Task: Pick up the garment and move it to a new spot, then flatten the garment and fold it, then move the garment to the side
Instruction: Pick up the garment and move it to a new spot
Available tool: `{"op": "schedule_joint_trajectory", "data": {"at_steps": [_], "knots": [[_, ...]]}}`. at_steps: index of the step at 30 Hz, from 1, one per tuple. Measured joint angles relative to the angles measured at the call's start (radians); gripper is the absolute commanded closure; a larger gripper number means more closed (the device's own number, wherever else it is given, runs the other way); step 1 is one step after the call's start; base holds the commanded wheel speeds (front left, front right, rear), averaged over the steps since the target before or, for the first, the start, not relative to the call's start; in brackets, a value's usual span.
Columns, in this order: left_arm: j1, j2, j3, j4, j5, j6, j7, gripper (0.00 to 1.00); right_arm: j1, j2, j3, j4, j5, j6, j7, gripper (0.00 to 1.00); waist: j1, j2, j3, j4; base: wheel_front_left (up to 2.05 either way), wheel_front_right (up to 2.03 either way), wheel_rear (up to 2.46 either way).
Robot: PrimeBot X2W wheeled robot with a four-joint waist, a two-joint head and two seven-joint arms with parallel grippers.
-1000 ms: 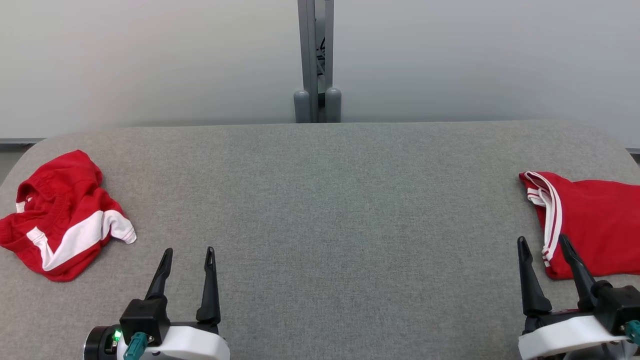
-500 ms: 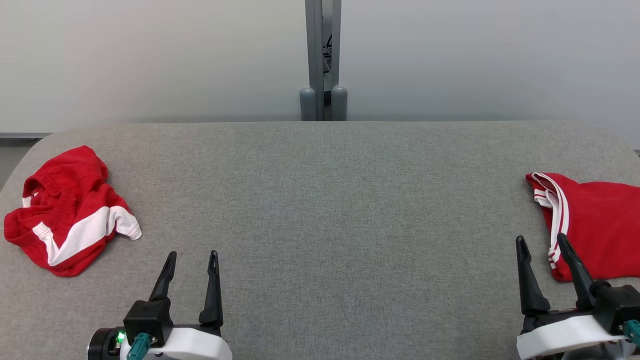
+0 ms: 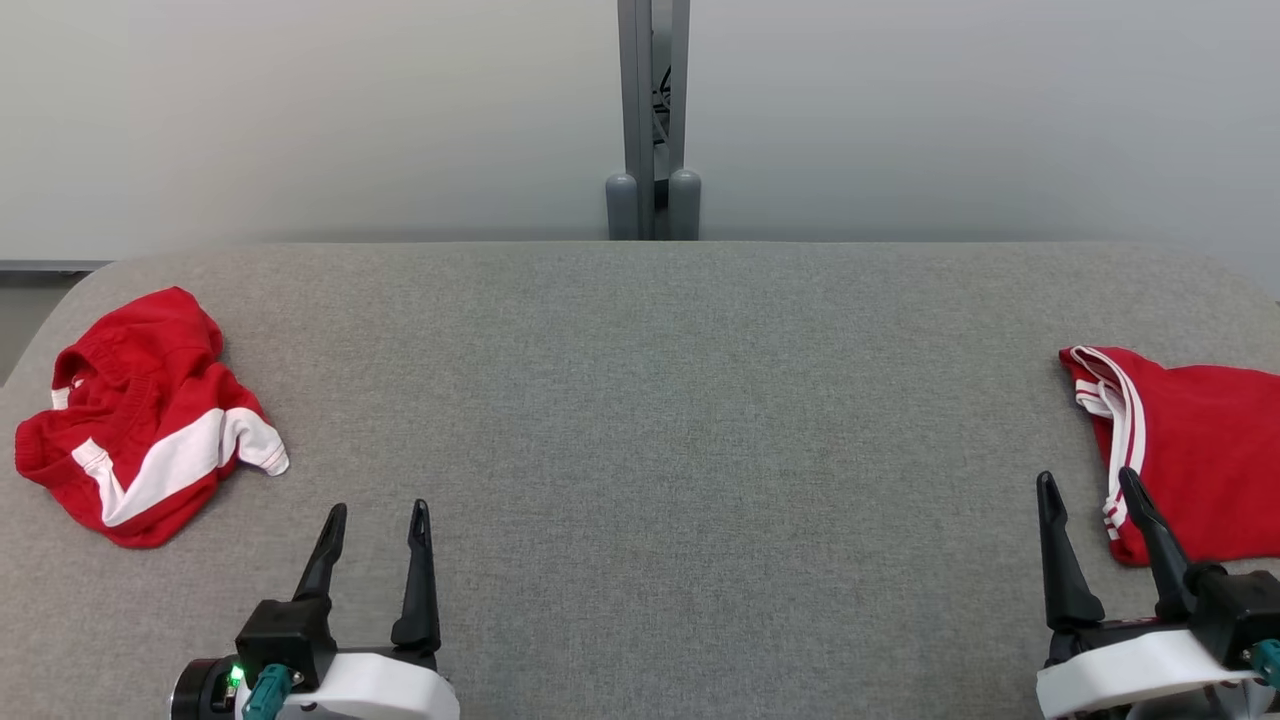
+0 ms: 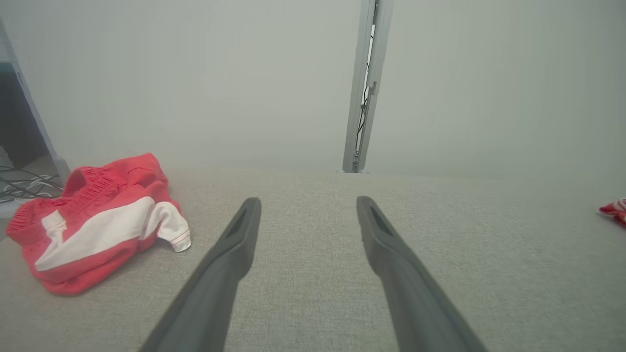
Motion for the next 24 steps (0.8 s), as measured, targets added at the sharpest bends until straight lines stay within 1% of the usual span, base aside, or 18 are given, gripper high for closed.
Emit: {"op": "schedule_joint_trajectory", "data": {"at_steps": [5,10,17,24], "knots": [[-0.011,0.000,-0.003,0.003,-0.002,-0.006,0.000,0.00,0.001,0.000,-0.001,0.004,0.004,0.000,0.000,0.00,0.0000,0.0000,0.009,0.021,0.00,0.00,0.00],[-0.019,0.000,-0.012,0.001,0.006,-0.004,0.000,0.00,0.003,0.000,-0.002,-0.002,0.004,0.000,0.000,0.00,0.0000,0.0000,0.023,0.069,0.00,0.00,0.00],[-0.032,0.000,-0.012,0.001,0.021,-0.005,0.000,0.00,-0.004,0.000,0.010,-0.012,0.008,0.000,0.000,0.00,0.0000,0.0000,0.045,0.174,0.00,0.00,0.00],[-0.026,0.000,0.023,-0.003,0.042,-0.010,0.000,0.00,-0.002,0.000,0.037,-0.014,0.030,0.000,0.000,0.00,0.0000,0.0000,0.044,0.300,0.00,0.00,0.00]]}}
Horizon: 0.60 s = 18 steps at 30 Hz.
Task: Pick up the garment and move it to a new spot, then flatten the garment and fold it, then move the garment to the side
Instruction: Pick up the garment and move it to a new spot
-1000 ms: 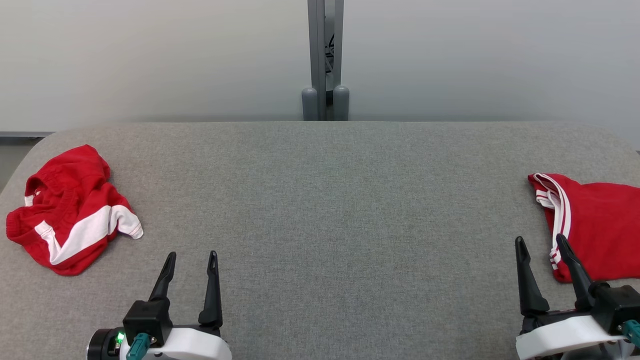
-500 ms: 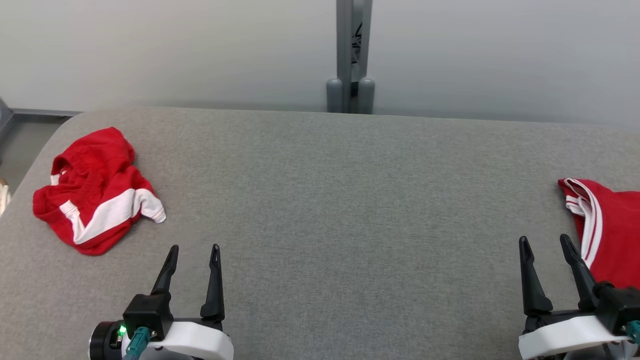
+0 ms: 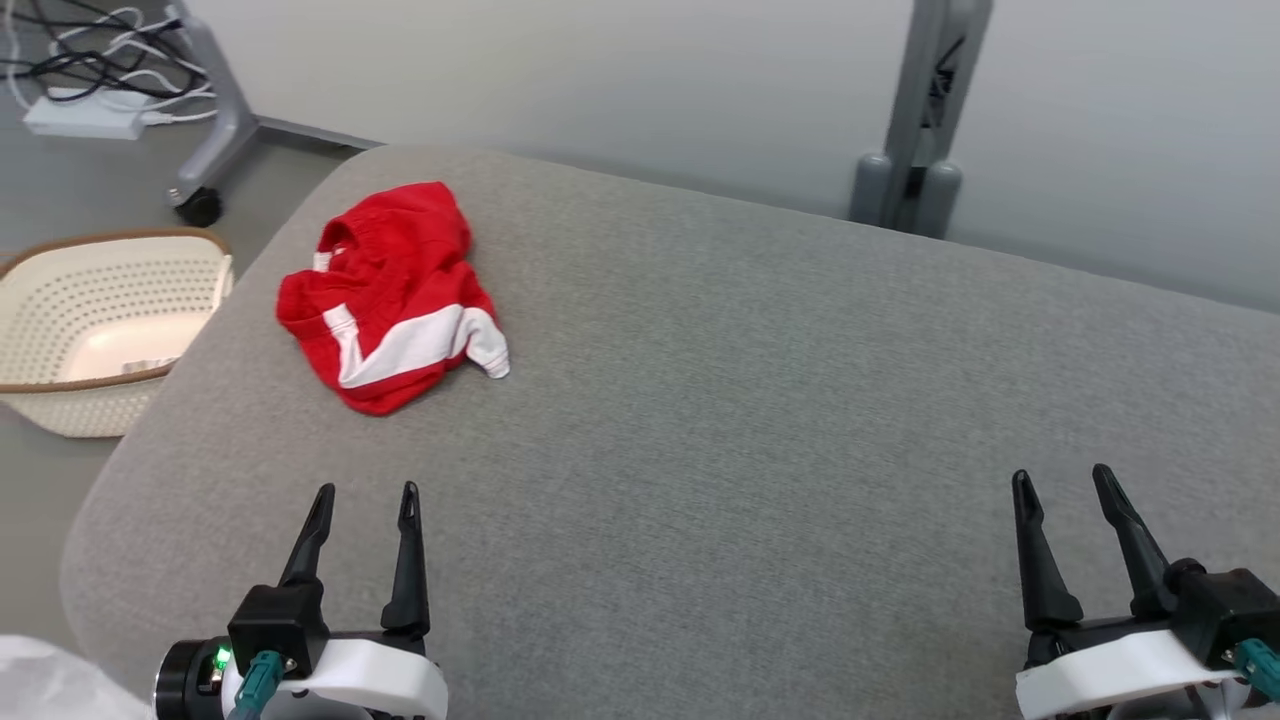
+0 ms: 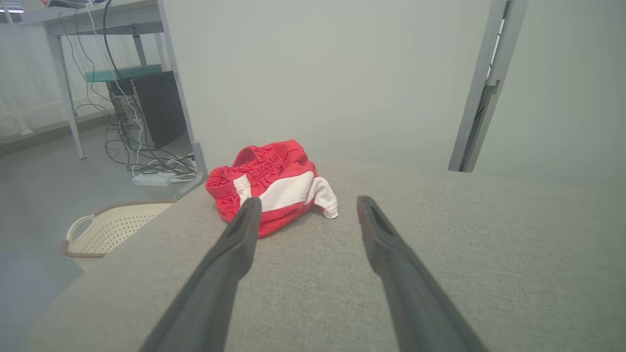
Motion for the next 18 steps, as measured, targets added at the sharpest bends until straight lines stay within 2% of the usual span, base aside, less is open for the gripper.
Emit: {"op": "schedule_joint_trajectory", "data": {"at_steps": [9,18], "knots": [[0.033,0.000,0.063,-0.016,0.024,-0.020,0.000,0.00,0.008,-0.001,0.051,0.002,0.032,0.000,0.000,0.00,0.0000,0.0000,-0.045,0.148,0.00,0.00,0.00],[0.053,0.000,0.105,-0.063,-0.003,0.005,0.000,0.00,-0.043,0.001,0.119,0.038,0.027,0.000,0.000,0.00,0.0000,0.0000,-0.051,0.176,0.00,0.00,0.00]]}}
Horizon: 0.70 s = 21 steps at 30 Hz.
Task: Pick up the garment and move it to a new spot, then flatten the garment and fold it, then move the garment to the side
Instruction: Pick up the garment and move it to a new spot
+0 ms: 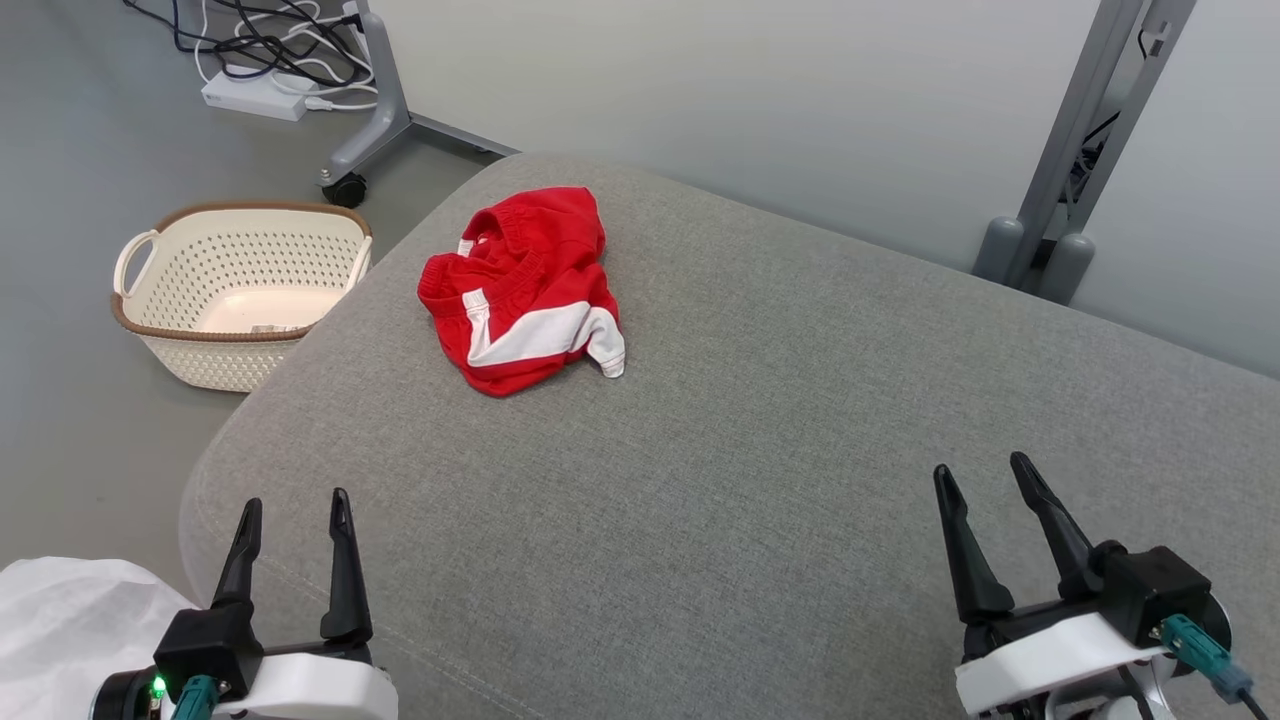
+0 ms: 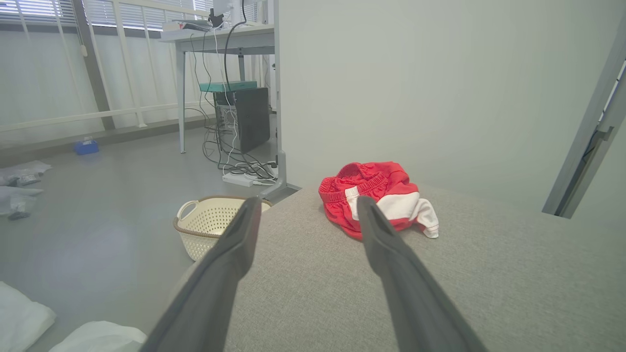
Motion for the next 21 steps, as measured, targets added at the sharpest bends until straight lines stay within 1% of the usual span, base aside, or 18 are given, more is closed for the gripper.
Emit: {"op": "schedule_joint_trajectory", "data": {"at_steps": [4,11,13,17,21], "knots": [[0.013,0.000,0.000,-0.015,-0.008,0.010,0.000,0.00,-0.019,0.000,0.009,0.008,-0.002,0.000,0.000,0.00,0.0000,0.0000,0.005,0.003,0.00,0.00,0.00],[0.019,0.000,-0.008,-0.014,-0.016,0.014,0.000,0.00,-0.025,0.000,0.021,0.015,-0.004,0.000,0.000,0.00,0.0000,0.0000,0.004,0.002,0.00,0.00,0.00],[0.019,0.000,-0.008,0.005,-0.032,0.005,0.000,0.00,-0.020,0.000,0.021,0.019,-0.013,0.000,0.000,0.00,0.0000,0.0000,0.002,0.001,0.00,0.00,0.00],[0.009,-0.001,-0.014,0.076,-0.011,-0.021,0.000,0.00,-0.004,0.000,0.011,-0.006,-0.042,0.000,0.000,0.00,0.0001,0.0000,0.000,-0.001,0.00,0.00,0.00],[-0.059,0.001,0.007,0.127,0.005,-0.046,0.000,0.00,0.021,0.001,-0.025,-0.051,-0.084,0.000,0.000,0.00,0.0000,0.0000,0.023,-0.001,0.00,0.00,0.00]]}}
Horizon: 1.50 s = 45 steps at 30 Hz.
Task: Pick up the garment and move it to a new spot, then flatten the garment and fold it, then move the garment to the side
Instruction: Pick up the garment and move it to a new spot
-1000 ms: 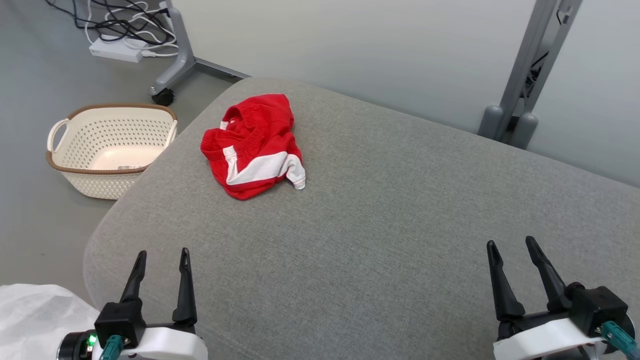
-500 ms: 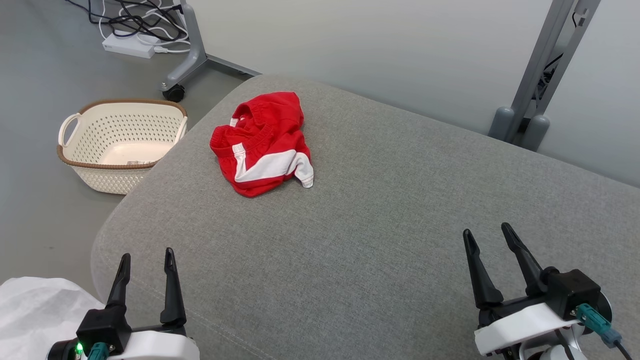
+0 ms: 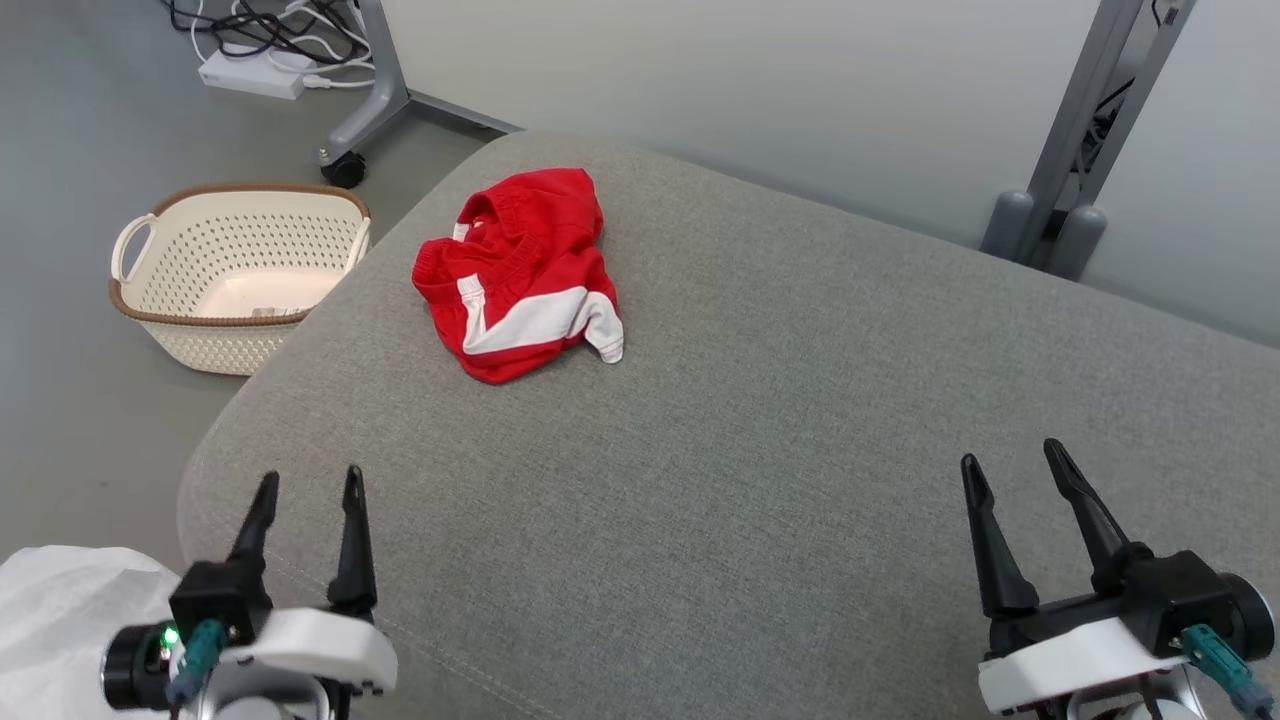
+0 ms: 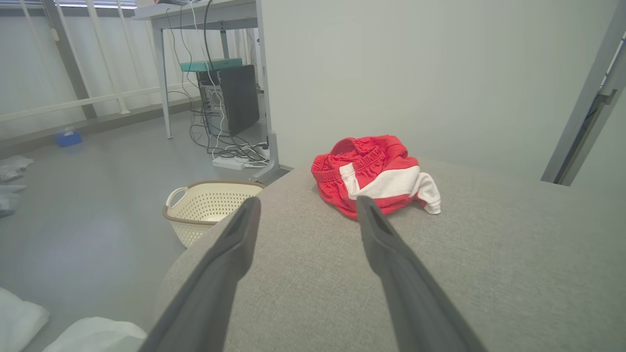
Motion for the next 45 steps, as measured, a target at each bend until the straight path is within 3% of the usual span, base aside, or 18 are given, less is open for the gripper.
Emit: {"op": "schedule_joint_trajectory", "data": {"at_steps": [9,16,20,24,29,36,43,44,45], "knots": [[-0.384,0.067,0.069,0.281,-0.035,-0.071,0.026,0.00,-0.066,-0.059,0.039,-0.083,-0.053,0.000,0.000,0.00,0.0000,0.0000,0.145,-0.053,0.00,0.00,0.00],[-0.693,0.185,0.032,0.511,-0.028,-0.133,0.221,0.00,-0.141,-0.105,0.078,-0.108,-0.058,0.000,0.000,0.00,0.0000,0.0000,0.243,-0.130,0.00,0.00,0.00],[-0.823,0.187,0.000,0.615,-0.044,-0.165,0.368,0.00,-0.160,-0.123,0.091,-0.112,-0.057,0.000,0.000,0.00,0.0000,-0.0001,0.300,-0.172,0.00,0.00,0.00],[-0.894,0.213,-0.025,0.727,-0.043,-0.173,0.516,0.00,-0.184,-0.133,0.110,-0.115,-0.049,0.000,0.000,0.00,0.0000,-0.0001,0.344,-0.217,0.00,0.00,0.00],[-0.949,0.230,-0.024,0.816,-0.056,-0.170,0.589,0.00,-0.209,-0.130,0.132,-0.118,-0.049,0.000,0.000,0.00,0.0000,0.0000,0.390,-0.269,0.00,0.00,0.00],[-0.994,0.260,-0.009,0.891,-0.073,-0.119,0.601,0.00,-0.231,-0.136,0.145,-0.117,-0.041,0.000,0.000,0.00,0.0000,0.0000,0.436,-0.323,0.00,0.00,0.00],[-1.012,0.261,-0.007,0.933,-0.087,-0.110,0.606,0.00,-0.239,-0.138,0.140,-0.116,-0.042,0.000,0.000,0.00,0.0000,-0.0001,0.454,-0.340,0.00,0.00,0.00],[-1.012,0.261,-0.005,0.936,-0.092,-0.106,0.602,0.22,-0.239,-0.138,0.139,-0.115,-0.043,0.000,0.000,0.00,0.0000,0.0000,0.454,-0.340,0.00,0.00,0.00],[-1.013,0.260,-0.005,0.938,-0.092,-0.104,0.599,0.58,-0.239,-0.139,0.139,-0.115,-0.043,0.000,0.000,0.00,0.0000,0.0000,0.454,-0.339,0.00,0.00,0.00]]}}
